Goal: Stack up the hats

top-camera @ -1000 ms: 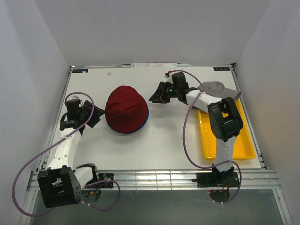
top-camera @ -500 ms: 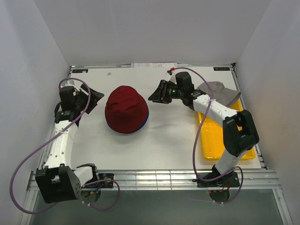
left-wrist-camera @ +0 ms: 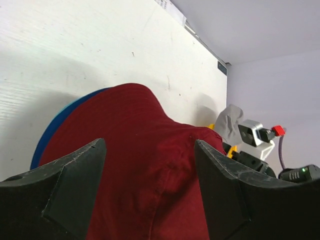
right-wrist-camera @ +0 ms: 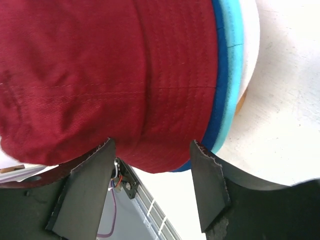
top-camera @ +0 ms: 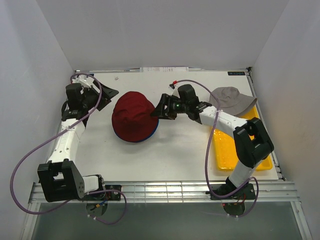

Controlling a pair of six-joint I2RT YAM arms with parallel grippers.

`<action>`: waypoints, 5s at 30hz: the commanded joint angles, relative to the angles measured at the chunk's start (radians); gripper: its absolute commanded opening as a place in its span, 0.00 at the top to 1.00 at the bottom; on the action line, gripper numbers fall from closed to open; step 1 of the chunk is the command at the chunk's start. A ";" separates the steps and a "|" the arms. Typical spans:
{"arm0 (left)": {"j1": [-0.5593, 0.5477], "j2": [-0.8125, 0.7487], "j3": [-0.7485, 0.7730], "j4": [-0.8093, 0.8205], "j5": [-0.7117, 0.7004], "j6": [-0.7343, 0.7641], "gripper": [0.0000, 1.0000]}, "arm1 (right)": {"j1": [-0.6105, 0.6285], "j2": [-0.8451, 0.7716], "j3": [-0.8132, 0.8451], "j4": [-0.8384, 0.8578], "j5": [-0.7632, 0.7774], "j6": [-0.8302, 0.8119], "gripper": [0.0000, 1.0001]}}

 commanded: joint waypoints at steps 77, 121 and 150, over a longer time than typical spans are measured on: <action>-0.084 -0.155 0.080 -0.106 -0.020 0.032 0.19 | -0.804 -0.389 -0.295 -0.276 0.190 -0.120 0.27; -0.084 -0.142 0.053 -0.103 -0.028 0.029 0.21 | -0.840 -0.260 -0.440 0.137 0.184 0.117 0.57; -0.084 -0.144 0.068 -0.113 -0.031 0.022 0.20 | -0.832 -0.383 -0.290 0.096 0.150 0.118 0.92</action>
